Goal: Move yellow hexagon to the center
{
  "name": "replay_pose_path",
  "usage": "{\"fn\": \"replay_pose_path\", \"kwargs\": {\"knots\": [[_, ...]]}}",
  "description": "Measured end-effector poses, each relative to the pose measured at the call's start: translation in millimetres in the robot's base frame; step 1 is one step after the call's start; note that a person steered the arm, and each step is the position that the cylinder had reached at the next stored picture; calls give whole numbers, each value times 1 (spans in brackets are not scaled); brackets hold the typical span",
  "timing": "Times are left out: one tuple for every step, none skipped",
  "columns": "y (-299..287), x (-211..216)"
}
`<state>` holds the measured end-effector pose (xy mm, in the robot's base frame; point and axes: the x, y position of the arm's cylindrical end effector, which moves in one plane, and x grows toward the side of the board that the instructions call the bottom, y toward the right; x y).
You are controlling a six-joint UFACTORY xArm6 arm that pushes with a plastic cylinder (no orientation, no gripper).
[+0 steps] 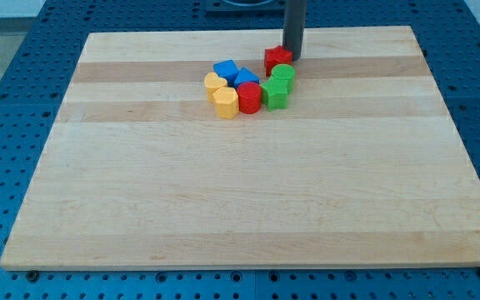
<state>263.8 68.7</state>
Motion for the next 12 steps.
{"fn": "replay_pose_path", "kwargs": {"knots": [[0,0],[-2,2],[-5,6],[-13,8],[-26,8],[-31,8],[-32,11],[-32,16],[-32,20],[-32,23],[-33,23],[-33,23]]}}
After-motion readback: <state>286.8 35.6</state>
